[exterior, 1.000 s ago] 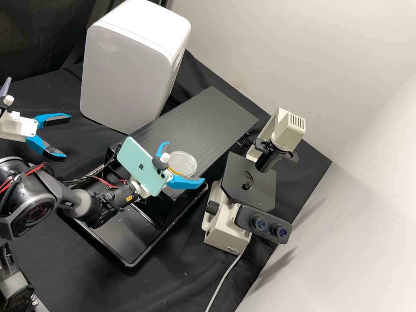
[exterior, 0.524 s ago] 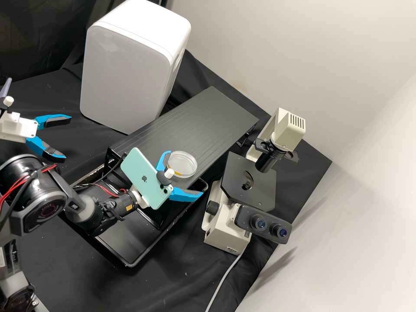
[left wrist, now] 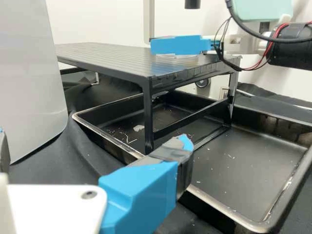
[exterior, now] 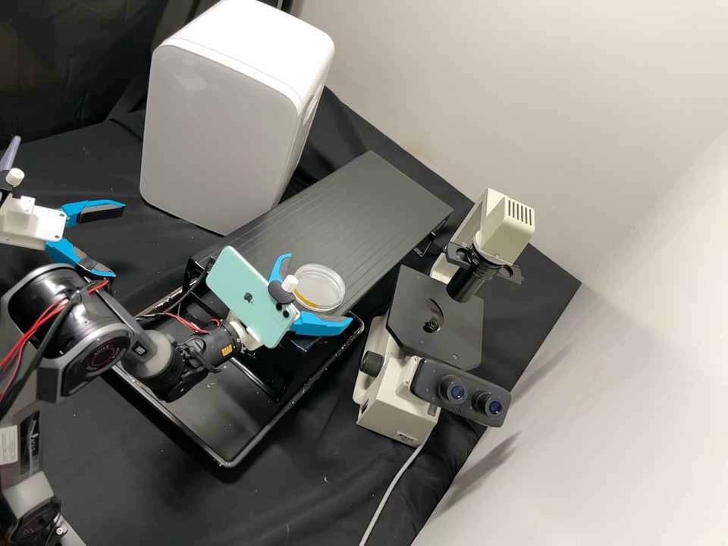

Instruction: Remove the lid from the petri dish

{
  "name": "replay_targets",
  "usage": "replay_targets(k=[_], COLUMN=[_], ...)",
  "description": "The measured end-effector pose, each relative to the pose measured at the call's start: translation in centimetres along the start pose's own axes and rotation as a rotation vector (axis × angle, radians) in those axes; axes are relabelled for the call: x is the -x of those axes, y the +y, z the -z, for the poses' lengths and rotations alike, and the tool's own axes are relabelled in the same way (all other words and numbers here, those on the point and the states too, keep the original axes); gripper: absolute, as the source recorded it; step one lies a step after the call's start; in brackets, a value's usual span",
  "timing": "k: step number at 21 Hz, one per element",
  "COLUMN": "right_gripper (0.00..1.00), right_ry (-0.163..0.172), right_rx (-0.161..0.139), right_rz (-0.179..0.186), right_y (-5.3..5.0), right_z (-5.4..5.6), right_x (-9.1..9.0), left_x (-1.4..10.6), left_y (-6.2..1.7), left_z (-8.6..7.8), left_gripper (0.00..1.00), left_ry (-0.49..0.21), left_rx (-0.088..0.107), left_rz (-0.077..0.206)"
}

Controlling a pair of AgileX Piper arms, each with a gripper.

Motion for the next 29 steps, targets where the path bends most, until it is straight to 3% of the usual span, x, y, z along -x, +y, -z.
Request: replay_targets(k=[8,14,21,29], right_gripper=[1.00,1.00,1.00,1.00], right_ry=[0.002,0.002,-0.004,-0.028], right_rx=[0.036,0.038,0.075,0.068], right_rz=[-0.010,-0.010,-0.009,0.000], right_y=[0.0,0.0,-0.3,-0.3], right_z=[0.3,0.3,0.2,0.0], right_x=[-0.4,-0.4,-0.9,-1.2], left_x=[0.0,0.0,0.0,0.0], left_y=[0.00,0.00,0.00,0.00], left_z=[0.0,0.0,0.0,0.0], left_gripper=[1.00,1.00,1.00,1.00], left_ry=[0.000,0.000,0.000,0.000], left_rx=[0.000,0.000,0.000,0.000], left_rz=[0.000,0.000,0.000,0.000])
